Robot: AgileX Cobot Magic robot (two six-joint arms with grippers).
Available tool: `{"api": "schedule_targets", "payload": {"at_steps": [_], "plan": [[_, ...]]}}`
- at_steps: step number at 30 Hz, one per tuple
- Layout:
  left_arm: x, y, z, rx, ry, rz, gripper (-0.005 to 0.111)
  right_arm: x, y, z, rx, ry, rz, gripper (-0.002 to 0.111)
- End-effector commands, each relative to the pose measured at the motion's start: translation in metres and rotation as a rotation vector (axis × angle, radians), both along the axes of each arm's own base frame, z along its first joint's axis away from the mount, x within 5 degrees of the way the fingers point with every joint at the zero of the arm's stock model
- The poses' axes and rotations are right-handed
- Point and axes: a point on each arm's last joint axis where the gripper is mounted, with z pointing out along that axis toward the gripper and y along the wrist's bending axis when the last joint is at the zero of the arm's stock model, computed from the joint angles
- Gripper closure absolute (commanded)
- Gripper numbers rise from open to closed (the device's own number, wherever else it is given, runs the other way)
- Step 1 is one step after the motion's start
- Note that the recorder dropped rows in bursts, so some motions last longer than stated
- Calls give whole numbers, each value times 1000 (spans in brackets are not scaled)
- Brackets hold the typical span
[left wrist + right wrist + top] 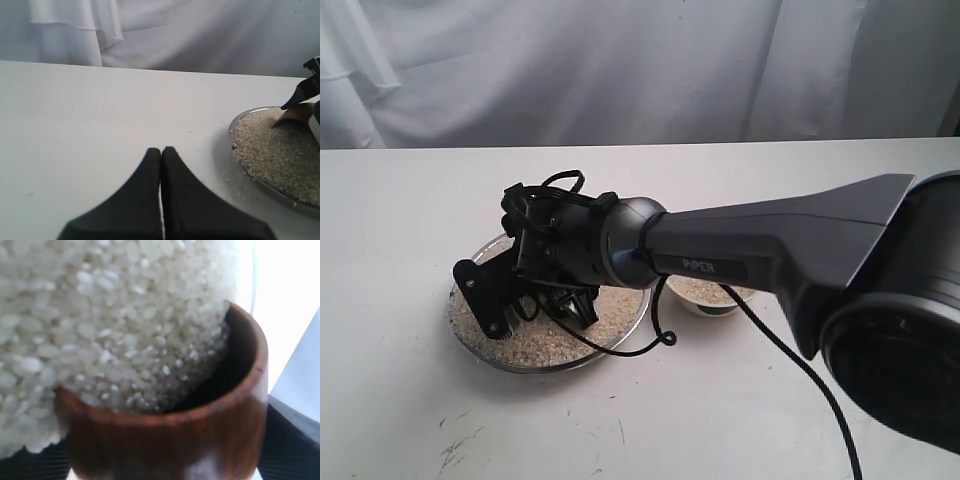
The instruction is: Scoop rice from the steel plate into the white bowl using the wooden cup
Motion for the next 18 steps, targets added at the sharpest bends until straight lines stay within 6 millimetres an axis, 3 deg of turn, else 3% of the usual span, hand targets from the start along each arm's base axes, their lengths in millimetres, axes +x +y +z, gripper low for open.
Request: {"api": "schedule_targets", "payload": {"at_steps": [1,8,18], "plan": [[0,0,-1,-1,-6,2,107,8,-6,8,89,27,-77,108],[0,0,-1,-1,-6,2,107,19,-13,7,180,80,-171,108],[0,0,-1,-1,-6,2,107,19,-9,8,313,165,-217,108]]}}
